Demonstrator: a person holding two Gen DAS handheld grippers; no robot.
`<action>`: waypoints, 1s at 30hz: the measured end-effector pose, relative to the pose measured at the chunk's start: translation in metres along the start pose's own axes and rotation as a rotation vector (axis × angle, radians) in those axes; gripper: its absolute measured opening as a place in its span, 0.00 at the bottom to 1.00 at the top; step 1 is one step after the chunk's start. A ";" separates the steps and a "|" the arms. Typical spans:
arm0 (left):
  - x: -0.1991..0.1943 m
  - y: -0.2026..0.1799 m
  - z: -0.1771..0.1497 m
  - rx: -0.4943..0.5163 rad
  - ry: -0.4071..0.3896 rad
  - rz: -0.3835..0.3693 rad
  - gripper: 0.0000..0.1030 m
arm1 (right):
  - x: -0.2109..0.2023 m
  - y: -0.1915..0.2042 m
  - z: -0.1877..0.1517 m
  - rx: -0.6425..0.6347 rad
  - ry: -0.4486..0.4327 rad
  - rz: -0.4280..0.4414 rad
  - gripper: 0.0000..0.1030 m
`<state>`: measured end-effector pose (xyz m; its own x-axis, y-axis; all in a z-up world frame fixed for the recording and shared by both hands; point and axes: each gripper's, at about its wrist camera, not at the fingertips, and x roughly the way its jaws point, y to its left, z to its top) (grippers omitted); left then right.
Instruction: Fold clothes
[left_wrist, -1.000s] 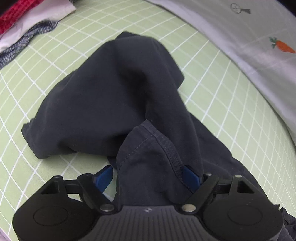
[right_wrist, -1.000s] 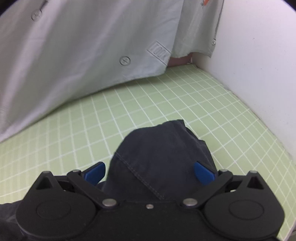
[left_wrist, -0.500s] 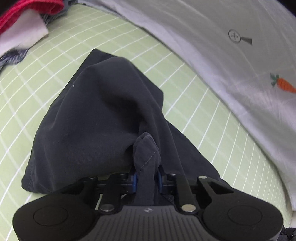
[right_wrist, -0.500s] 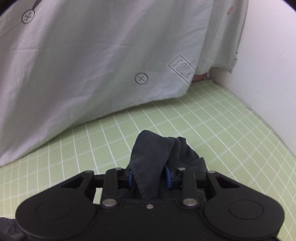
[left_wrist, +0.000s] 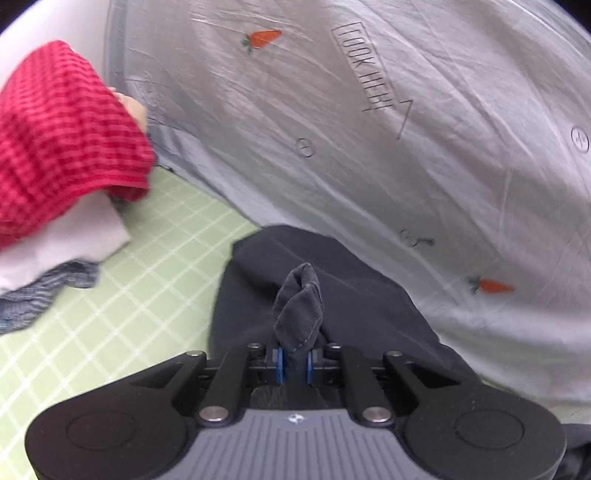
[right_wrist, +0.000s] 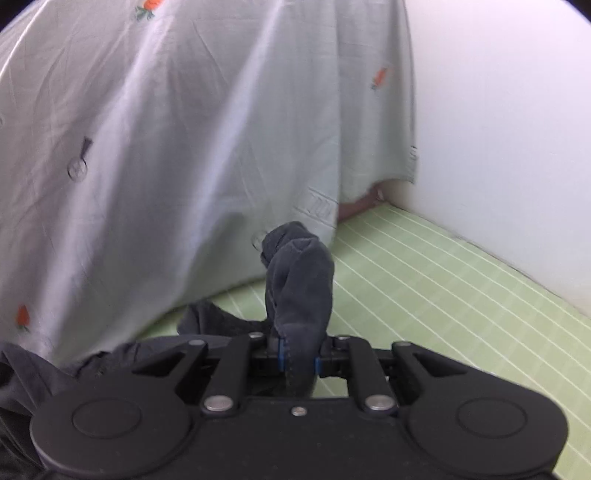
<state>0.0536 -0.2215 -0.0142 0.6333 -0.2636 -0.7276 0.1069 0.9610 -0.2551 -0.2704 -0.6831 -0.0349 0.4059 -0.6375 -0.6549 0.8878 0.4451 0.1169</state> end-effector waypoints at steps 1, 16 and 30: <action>-0.002 0.018 -0.012 -0.036 0.045 0.023 0.12 | 0.003 -0.016 -0.019 -0.007 0.066 -0.028 0.15; -0.040 0.086 -0.084 -0.313 0.190 0.024 0.62 | 0.013 -0.097 -0.066 0.388 0.273 -0.026 0.89; -0.023 0.121 -0.087 -0.899 0.401 -0.080 0.85 | 0.030 -0.111 -0.081 0.492 0.296 -0.065 1.00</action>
